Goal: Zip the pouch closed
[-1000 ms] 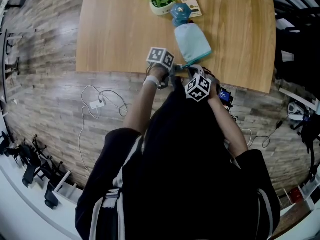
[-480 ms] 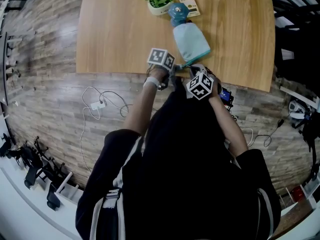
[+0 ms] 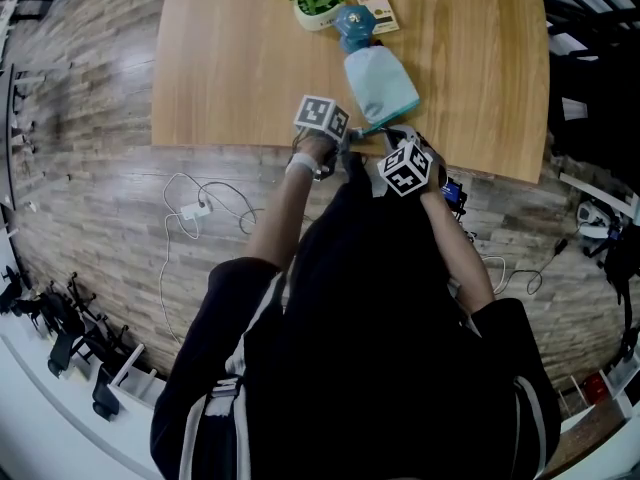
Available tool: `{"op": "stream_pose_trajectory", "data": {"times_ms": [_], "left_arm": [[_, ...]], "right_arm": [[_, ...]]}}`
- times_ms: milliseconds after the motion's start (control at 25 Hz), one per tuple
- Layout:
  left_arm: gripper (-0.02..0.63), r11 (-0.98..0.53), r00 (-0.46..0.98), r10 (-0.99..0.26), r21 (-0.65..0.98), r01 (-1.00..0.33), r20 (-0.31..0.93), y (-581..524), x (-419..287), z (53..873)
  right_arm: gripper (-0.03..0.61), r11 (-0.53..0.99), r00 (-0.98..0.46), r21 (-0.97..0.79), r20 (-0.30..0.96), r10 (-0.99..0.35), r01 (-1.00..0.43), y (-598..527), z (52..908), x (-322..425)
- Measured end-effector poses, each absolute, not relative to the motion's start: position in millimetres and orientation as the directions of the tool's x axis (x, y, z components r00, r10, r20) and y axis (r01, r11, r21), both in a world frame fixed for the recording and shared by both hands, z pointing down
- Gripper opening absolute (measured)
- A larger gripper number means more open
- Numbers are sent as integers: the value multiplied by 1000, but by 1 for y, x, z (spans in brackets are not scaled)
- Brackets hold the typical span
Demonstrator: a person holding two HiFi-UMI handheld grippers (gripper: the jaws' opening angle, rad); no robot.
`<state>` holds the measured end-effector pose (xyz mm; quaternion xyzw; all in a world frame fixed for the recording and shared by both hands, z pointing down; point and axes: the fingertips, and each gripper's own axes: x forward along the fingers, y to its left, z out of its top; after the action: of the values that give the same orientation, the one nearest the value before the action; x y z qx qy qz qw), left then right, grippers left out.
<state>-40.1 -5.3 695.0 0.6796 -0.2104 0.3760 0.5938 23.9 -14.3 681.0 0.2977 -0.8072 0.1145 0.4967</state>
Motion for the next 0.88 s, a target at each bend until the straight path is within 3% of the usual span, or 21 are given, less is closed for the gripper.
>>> {"op": "stream_pose_trajectory", "data": {"times_ms": [880], "left_arm": [[-3,-200,625,136,639,-743,769,-6,-40,695]], "right_arm": [[15,683,-238,165,858,-455,-712,-47,671,83]]}}
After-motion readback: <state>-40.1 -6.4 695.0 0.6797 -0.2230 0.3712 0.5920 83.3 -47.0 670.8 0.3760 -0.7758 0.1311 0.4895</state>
